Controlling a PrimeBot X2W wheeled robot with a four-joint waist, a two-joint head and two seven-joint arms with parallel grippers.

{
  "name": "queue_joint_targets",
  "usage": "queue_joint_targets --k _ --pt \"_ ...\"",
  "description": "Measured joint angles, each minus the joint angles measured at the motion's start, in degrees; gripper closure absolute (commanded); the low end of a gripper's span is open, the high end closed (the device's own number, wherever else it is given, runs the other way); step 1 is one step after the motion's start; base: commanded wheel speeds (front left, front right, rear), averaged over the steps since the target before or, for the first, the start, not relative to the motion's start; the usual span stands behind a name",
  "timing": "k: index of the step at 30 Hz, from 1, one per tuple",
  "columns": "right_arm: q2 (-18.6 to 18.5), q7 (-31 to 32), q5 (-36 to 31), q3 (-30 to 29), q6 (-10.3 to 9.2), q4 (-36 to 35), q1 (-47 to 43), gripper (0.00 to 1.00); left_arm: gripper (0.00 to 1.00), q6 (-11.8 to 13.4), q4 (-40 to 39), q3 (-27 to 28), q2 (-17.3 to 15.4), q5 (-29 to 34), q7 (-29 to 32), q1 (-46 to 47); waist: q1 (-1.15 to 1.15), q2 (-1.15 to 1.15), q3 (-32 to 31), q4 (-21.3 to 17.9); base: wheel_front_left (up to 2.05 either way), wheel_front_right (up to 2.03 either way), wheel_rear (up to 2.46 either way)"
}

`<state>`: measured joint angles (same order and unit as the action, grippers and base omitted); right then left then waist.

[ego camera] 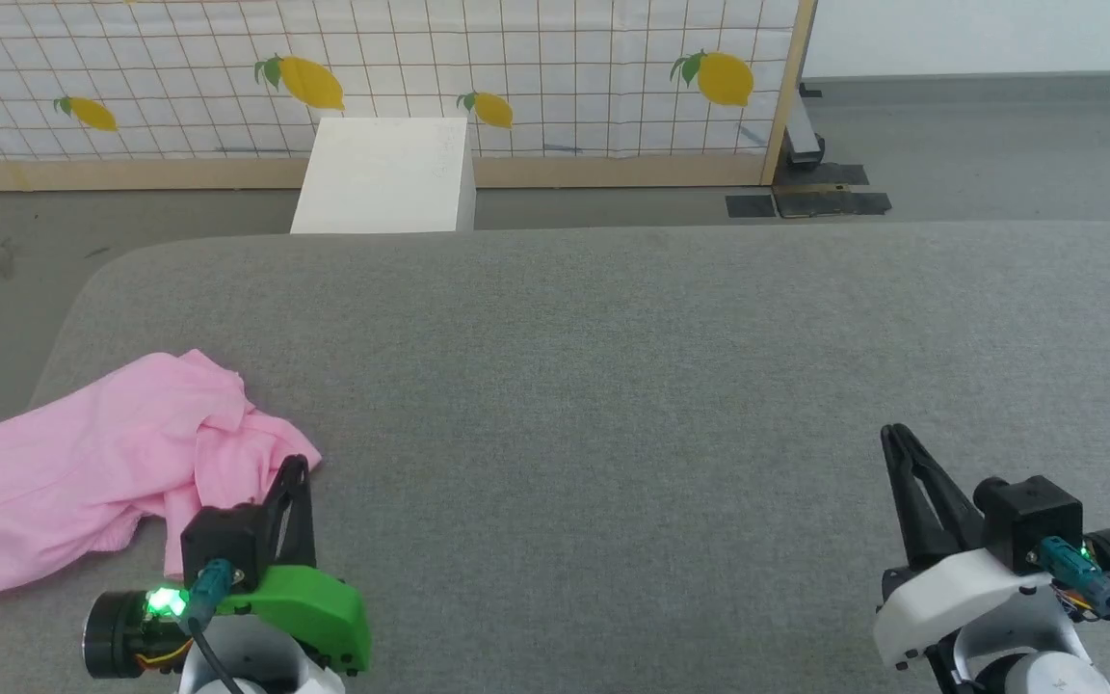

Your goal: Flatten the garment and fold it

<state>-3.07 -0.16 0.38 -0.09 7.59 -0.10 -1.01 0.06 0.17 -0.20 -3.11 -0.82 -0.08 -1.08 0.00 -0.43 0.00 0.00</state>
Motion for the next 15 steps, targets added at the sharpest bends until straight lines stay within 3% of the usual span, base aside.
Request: queue_joint_targets --k 1,15 --pt "0.0 0.0 0.0 0.0 0.0 0.0 0.0 0.0 0.0 0.0 0.0 0.0 0.0 -0.1 0.0 0.0 0.0 0.0 0.0 0.0 0.0 0.0 0.0" --pt "0.0 -1.2 0.8 -0.3 -0.01 1.4 0.0 0.0 0.0 -0.1 0.9 -0.9 0.0 -0.8 -1.2 0.0 0.0 0.0 0.3 0.1 0.0 0.0 0.0"
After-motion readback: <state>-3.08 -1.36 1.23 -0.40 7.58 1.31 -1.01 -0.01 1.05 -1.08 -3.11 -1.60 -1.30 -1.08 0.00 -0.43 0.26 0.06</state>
